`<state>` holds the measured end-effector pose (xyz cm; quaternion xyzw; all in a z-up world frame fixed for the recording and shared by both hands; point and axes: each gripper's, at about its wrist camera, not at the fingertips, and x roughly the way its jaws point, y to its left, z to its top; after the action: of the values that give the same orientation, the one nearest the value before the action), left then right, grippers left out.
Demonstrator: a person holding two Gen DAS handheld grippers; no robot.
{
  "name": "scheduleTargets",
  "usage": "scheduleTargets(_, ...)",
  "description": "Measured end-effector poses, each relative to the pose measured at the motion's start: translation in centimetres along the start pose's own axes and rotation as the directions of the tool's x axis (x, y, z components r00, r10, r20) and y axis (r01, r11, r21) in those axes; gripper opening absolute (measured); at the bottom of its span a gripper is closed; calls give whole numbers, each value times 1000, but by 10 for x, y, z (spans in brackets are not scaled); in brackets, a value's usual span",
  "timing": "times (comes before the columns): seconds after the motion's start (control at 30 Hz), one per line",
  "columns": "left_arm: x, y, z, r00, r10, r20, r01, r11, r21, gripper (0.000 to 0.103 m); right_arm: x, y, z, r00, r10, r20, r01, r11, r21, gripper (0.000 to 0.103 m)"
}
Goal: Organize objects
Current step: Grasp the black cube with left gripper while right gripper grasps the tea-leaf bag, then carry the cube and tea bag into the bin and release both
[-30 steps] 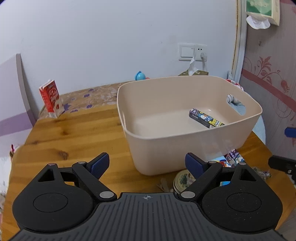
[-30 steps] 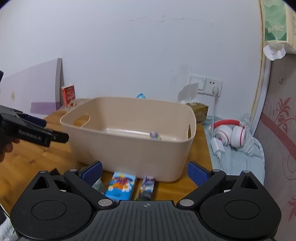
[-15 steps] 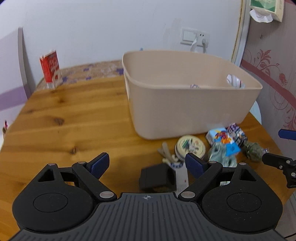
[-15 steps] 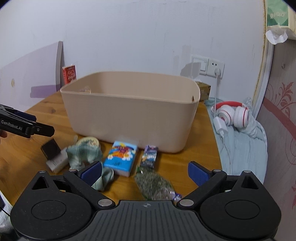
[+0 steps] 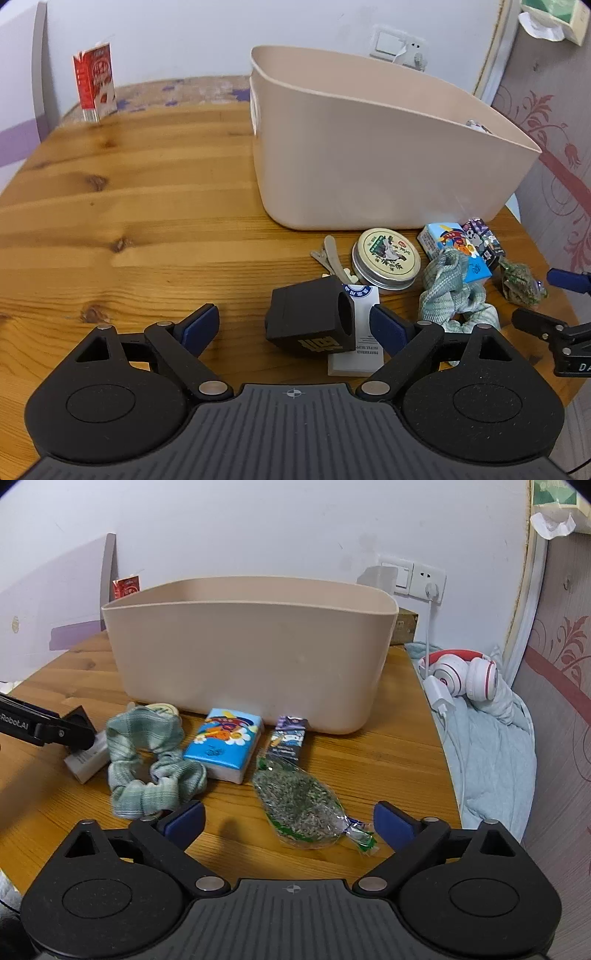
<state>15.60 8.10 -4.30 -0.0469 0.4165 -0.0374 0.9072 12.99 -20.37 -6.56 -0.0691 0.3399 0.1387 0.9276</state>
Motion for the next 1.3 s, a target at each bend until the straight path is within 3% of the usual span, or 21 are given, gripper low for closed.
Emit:
scheduleTargets(0.13, 5, 2, -1, 1000, -21, -6, 21, 1000, -16, 89, 7, 0, -1, 1000, 0, -5, 0, 1000, 3, 89)
scheduleTargets(0.23, 6, 3, 1, 999, -38, -1, 38, 999, -18, 78, 11, 3, -2, 1000, -9, -6, 9, 1000, -12, 81)
scheduleTargets(0.37, 6, 4, 4, 998, -66, -3, 66, 997, -28, 59, 12, 5, -3, 1000, -1, -9, 1, 1000, -16, 63)
scheduleTargets(0.43, 6, 4, 5, 997, -73, -4, 73, 997, -35, 54, 12, 6, -3, 1000, -2, -6, 2, 1000, -18, 60)
scheduleTargets(0.73, 1, -2, 0, 999, -19, 26, 19, 1000, -15, 53, 6, 11, -5, 1000, -8, 1, 8, 999, -40, 54)
scheduleTargets(1.3, -31, -11, 6, 995, -14, 100, 10, 999, 43, 53, -27, 16, 11, 994, 16, 104, -11, 999, -51, 53)
